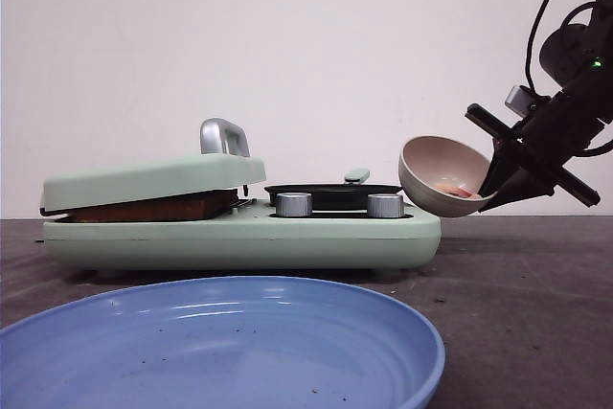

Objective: Make breakfast with bread and shrimp
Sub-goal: 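Lift the shrimp bowl with the right gripper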

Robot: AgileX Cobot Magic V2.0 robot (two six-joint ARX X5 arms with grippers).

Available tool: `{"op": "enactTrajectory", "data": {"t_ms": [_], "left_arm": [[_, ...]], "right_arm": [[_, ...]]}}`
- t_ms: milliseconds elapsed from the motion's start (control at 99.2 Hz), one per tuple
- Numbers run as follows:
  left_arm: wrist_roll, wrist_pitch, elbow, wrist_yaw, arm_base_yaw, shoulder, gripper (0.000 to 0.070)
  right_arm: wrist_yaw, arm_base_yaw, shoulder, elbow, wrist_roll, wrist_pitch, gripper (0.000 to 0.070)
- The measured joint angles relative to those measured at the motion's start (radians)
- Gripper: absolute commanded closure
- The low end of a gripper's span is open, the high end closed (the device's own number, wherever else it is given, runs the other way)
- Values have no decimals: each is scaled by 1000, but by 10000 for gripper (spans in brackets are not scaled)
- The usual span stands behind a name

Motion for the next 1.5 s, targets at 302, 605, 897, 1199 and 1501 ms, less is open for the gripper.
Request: {"op": "enactTrajectory", "data": {"t_ms": [302, 605, 897, 1199, 1501], "left_arm": [[0, 0, 0, 0, 0, 0, 228], [0, 4, 0, 0, 0, 0, 228], [0, 4, 0, 0, 0, 0, 229], [0, 4, 0, 0, 0, 0, 229], [0, 3, 0, 0, 0, 0, 228]], "right_arm": [[20, 0, 0, 0, -46, -14, 700], [108, -1, 0, 0, -51, -84, 700], [107, -1, 0, 0, -51, -92, 543], [113, -5, 0, 0, -55, -116, 700], [93, -2, 0, 0, -59, -111, 700]]}}
